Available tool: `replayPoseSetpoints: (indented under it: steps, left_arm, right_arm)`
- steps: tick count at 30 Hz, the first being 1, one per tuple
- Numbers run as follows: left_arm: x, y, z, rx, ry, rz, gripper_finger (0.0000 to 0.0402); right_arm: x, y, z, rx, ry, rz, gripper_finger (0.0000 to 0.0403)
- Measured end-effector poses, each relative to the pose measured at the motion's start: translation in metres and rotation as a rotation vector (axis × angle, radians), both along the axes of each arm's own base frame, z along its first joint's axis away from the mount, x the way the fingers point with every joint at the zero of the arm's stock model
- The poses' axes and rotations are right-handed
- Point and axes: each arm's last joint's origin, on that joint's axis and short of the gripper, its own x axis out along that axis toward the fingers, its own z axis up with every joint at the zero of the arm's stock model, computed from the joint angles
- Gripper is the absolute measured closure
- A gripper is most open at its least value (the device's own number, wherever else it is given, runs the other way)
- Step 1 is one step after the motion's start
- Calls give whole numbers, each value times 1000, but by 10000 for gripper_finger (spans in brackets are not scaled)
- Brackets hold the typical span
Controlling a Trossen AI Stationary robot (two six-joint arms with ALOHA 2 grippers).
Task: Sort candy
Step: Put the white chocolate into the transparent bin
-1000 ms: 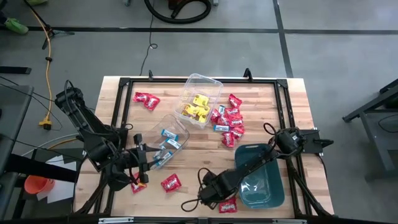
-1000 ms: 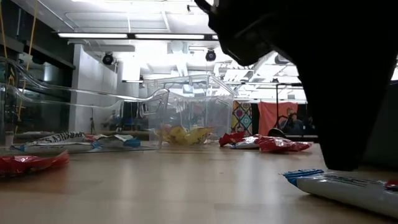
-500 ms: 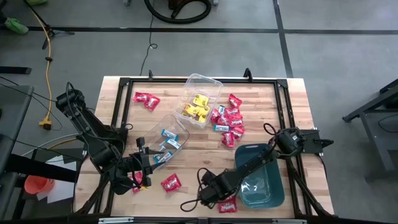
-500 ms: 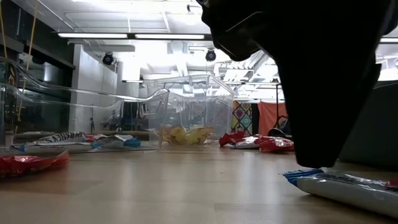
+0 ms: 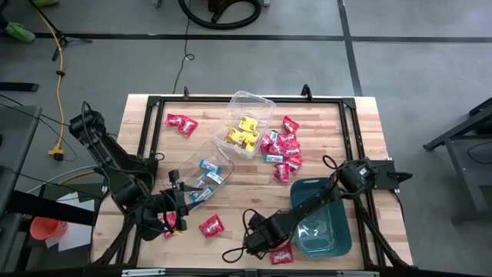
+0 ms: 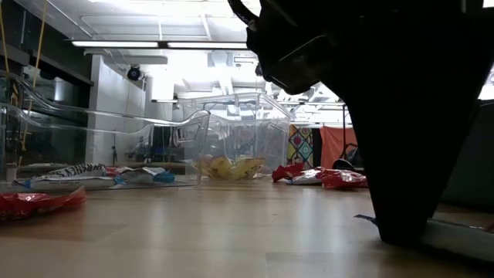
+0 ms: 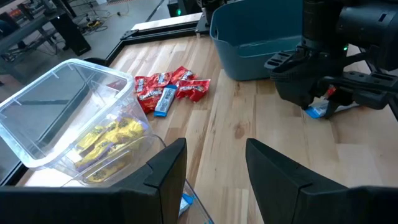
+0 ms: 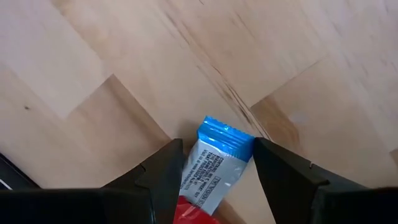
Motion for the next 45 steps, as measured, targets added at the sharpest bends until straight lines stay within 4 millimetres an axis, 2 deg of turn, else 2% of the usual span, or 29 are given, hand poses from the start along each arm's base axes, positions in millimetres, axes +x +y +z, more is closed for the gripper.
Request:
replayPoseSetpoints:
  steps: [6, 12, 16, 20, 24, 30, 36, 40, 45]
  left_arm:
    - [0, 0, 0, 0, 0, 0, 247]
    - [0, 0, 0, -1, 0, -1, 247]
    - [0, 0, 0, -1, 1, -1, 247]
    - [0, 0, 0, 16, 8, -10, 247]
    - [-2, -1, 0, 20, 15, -26, 247]
    - [-10, -4, 1, 35, 22, -55, 247]
    - [-22, -3, 12, 28, -61, -46, 247]
    - [-31, -4, 18, 47, -141, -15, 247]
    - [-36, -7, 18, 75, -160, -24, 247]
  right_arm:
    - [1, 0, 2, -46, -25, 47, 222]
    - [1, -1, 3, -79, -37, 67, 310]
    - [9, -1, 15, -128, -98, 99, 351]
    - [19, -3, 40, -236, -164, 154, 367]
    - [29, -8, 79, -363, -283, 198, 376]
    - [41, -18, 112, -551, -414, 260, 400]
    - [51, -41, 110, -775, -410, 286, 401]
    - [57, -62, 98, -817, -330, 312, 401]
    - [69, -84, 89, -847, -318, 326, 402]
